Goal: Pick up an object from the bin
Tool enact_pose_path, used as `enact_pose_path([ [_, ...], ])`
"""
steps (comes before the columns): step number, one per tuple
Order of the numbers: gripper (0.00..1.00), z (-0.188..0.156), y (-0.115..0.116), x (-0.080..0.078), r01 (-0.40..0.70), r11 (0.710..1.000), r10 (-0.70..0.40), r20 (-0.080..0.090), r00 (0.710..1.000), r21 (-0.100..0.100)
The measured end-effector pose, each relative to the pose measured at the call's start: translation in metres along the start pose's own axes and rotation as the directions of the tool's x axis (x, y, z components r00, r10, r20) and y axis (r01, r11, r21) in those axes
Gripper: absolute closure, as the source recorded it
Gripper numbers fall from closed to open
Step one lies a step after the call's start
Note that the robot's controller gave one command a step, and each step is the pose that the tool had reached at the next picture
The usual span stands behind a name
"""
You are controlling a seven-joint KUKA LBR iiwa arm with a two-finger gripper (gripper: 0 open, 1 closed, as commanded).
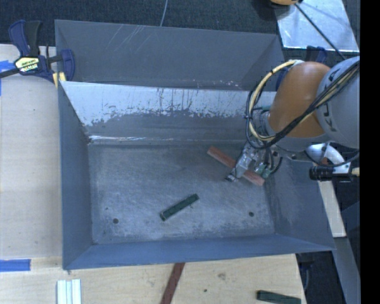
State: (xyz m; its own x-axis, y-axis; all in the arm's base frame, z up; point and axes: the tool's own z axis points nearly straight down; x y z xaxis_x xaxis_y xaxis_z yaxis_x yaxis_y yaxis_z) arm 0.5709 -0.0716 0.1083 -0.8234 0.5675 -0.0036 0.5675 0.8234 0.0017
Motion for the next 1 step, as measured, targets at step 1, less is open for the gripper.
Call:
enact_pose_path([
  [1,1.0,-0.009,-0.0002,0.0,0.001,1.0,-0.001,0.0,1.0,0.0],
])
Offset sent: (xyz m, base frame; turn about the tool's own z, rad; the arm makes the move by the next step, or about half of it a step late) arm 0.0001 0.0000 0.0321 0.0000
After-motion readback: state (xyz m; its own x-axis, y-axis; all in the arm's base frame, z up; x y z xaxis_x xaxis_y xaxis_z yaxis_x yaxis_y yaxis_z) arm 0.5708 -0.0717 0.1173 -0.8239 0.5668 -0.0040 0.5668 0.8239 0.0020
